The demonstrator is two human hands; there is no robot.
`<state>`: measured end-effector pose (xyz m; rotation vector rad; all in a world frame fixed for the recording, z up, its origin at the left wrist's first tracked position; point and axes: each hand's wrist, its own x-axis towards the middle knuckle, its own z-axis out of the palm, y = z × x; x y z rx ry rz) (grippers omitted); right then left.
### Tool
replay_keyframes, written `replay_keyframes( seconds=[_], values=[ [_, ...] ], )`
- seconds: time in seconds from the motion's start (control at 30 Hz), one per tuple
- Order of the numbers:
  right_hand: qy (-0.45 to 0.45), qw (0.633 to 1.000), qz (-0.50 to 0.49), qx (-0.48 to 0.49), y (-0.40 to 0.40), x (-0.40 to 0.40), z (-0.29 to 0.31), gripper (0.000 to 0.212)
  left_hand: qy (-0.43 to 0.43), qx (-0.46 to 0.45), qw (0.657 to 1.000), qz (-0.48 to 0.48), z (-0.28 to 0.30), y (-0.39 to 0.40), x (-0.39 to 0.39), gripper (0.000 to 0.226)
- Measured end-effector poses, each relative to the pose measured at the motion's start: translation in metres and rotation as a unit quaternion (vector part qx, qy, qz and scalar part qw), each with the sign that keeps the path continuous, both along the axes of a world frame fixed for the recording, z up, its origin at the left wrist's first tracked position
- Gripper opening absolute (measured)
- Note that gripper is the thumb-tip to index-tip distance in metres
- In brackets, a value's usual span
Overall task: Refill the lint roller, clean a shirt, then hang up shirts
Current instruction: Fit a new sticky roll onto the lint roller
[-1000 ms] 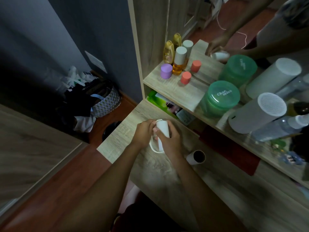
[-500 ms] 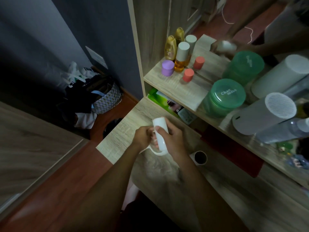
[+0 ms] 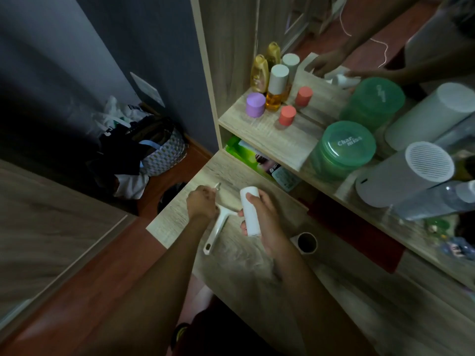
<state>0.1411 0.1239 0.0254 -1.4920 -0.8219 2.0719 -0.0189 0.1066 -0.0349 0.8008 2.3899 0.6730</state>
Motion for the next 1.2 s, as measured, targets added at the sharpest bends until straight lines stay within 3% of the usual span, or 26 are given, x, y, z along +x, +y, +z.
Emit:
replay_keyframes(
  seconds=[0.07,0.13,0.2,0.27,0.37,0.6,0.87,0.93,1.07,1.2],
  values=[
    [-0.015,0.999,0.043,0.019,-0.001,0.000,0.005,0.029,0.051,0.016,0.999,-0.001,0.007,-0.001,-0.001,0.030],
    [-0.046,0.993,0.098,0.043,-0.004,0.000,0.010,0.034,0.089,0.122,0.989,-0.004,0.026,-0.005,0.005,0.025],
    [-0.077,0.983,0.150,0.076,-0.009,-0.001,0.014,0.038,0.043,0.209,0.976,-0.048,0.046,-0.010,0.012,0.021],
    [-0.092,0.972,0.188,0.108,-0.014,-0.001,0.019,0.042,-0.125,0.167,0.973,-0.102,0.062,-0.016,0.018,0.025],
    [-0.117,0.965,0.209,0.107,-0.014,-0.004,0.023,0.045,-0.349,0.106,0.926,-0.096,0.078,-0.028,0.022,0.034],
    [-0.153,0.951,0.256,0.080,-0.010,-0.004,0.041,0.045,-0.427,0.100,0.892,-0.108,0.088,-0.046,0.012,0.041],
    [-0.130,0.952,0.273,-0.038,-0.011,0.003,0.057,0.033,-0.493,0.087,0.866,-0.014,0.084,-0.054,0.014,0.040],
    [-0.097,0.963,0.247,-0.039,-0.016,0.006,0.053,0.027,-0.447,0.114,0.887,-0.003,0.076,-0.056,0.013,0.036],
    [-0.136,0.957,0.255,-0.002,-0.022,0.013,0.036,0.030,-0.153,0.150,0.976,-0.022,0.048,-0.061,-0.003,0.022],
    [-0.170,0.948,0.270,-0.002,-0.029,0.016,0.024,0.028,-0.029,0.065,0.993,-0.096,0.009,-0.064,-0.018,0.022]
  ],
)
